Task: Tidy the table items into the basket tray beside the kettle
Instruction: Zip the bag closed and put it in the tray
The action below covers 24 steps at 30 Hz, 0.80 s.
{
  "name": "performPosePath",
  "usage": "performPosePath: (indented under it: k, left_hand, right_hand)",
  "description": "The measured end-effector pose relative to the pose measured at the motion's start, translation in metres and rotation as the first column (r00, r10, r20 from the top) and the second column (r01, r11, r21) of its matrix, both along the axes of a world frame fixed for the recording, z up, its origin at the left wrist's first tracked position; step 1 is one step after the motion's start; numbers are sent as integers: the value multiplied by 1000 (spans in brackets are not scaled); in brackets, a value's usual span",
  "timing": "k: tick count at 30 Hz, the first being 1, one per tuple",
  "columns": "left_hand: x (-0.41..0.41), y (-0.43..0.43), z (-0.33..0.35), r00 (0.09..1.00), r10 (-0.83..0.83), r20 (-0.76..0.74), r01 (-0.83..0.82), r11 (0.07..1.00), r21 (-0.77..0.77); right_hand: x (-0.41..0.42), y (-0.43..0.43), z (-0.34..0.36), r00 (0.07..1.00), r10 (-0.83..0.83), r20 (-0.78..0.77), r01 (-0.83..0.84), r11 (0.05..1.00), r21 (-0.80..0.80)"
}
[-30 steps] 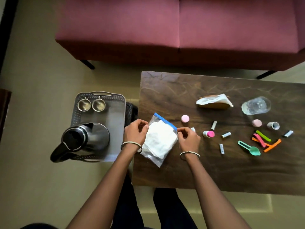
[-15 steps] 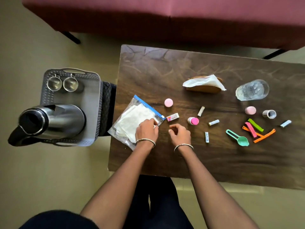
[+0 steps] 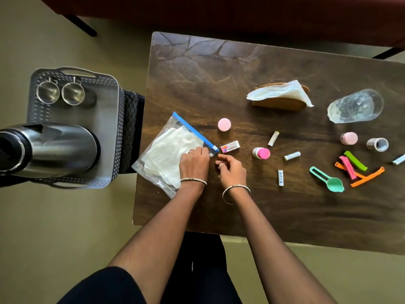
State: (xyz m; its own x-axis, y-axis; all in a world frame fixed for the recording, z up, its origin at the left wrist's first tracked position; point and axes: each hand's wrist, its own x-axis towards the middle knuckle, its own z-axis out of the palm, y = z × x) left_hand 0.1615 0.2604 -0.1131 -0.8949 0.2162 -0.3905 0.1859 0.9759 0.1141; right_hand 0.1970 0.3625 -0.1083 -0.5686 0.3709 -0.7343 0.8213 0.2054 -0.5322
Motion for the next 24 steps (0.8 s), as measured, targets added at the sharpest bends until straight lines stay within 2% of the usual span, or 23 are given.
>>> performPosePath:
  k: [4, 8, 12, 15, 18, 24]
  left_hand:
    - [-3, -1, 5, 1000, 13, -1, -13, 1000, 19]
    - [-5, -13, 28, 993, 111, -43, -104, 986, 127]
    - [3, -37, 65, 990, 113, -84, -85, 954, 286]
    - [8, -55, 99, 989, 89, -122, -33, 917, 398]
    - [10, -69, 141, 986, 87, -144, -2, 861, 508]
    - [28, -96, 222, 952, 209, -223, 33, 653, 756]
  right_hand:
    - [6, 2, 7, 998, 44, -47, -41, 997, 59]
    - [10, 5, 30, 957, 173, -231, -129, 972, 194]
    - [10, 2, 69, 843, 323, -430, -213, 934, 286]
    - [6, -3, 103, 738, 442, -511, -289, 890, 353]
    - [2, -11, 140, 664, 507, -549, -316, 856, 408]
    - [12, -28, 211, 556, 512, -654, -248, 854, 458]
